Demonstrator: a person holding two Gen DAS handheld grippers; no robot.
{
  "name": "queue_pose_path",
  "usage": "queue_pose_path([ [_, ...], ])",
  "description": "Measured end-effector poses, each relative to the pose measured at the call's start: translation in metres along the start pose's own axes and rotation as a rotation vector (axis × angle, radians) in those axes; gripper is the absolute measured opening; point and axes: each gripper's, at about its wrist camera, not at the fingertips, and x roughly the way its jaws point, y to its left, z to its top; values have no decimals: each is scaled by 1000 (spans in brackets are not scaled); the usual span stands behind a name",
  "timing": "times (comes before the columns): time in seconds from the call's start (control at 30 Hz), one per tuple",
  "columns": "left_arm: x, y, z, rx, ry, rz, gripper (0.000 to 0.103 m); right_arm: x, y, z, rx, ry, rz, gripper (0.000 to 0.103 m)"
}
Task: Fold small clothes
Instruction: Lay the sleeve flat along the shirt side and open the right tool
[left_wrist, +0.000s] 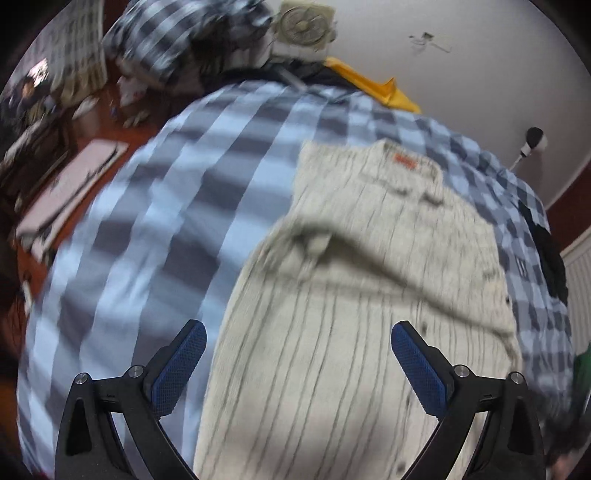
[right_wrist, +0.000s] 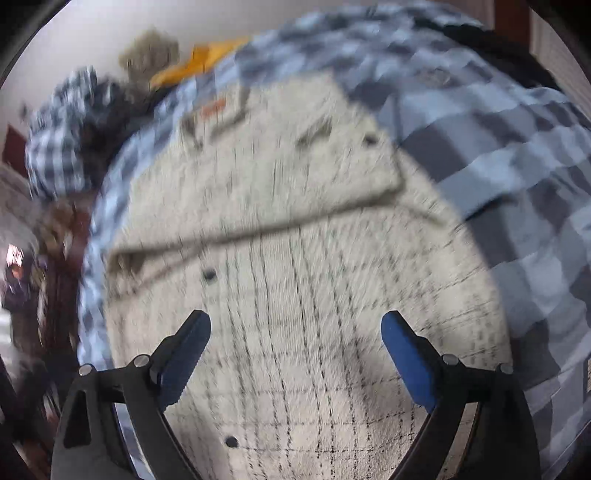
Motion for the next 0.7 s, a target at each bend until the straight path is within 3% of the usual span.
queue_pose_path([
  [0.17,94,-49,69,91,61,-9,101,27,-1,5,17,89,18,92],
  [0.23,123,-56,80,124,59,78,101,21,3,-3,23,104,25,92],
  [0.27,145,-55,83,143,67,163,100,23,3,-2,24,111,28,92],
  [0.33,183,-44,78,151,158,247,100,16,4,-5,22,116,30,92],
  [0.37,198,-37,72,143,211,248,101,14,3,-6,23,116,32,92],
  [0.4,213,-22,62,101,258,199,103,14,3,-5,25,116,33,92],
  [0.5,206,15,46,-62,160,16,103,15,4,-4,18,119,32,92],
  [0.7,170,40,36,-24,133,-40,103,13,-1,-4,36,124,33,92],
])
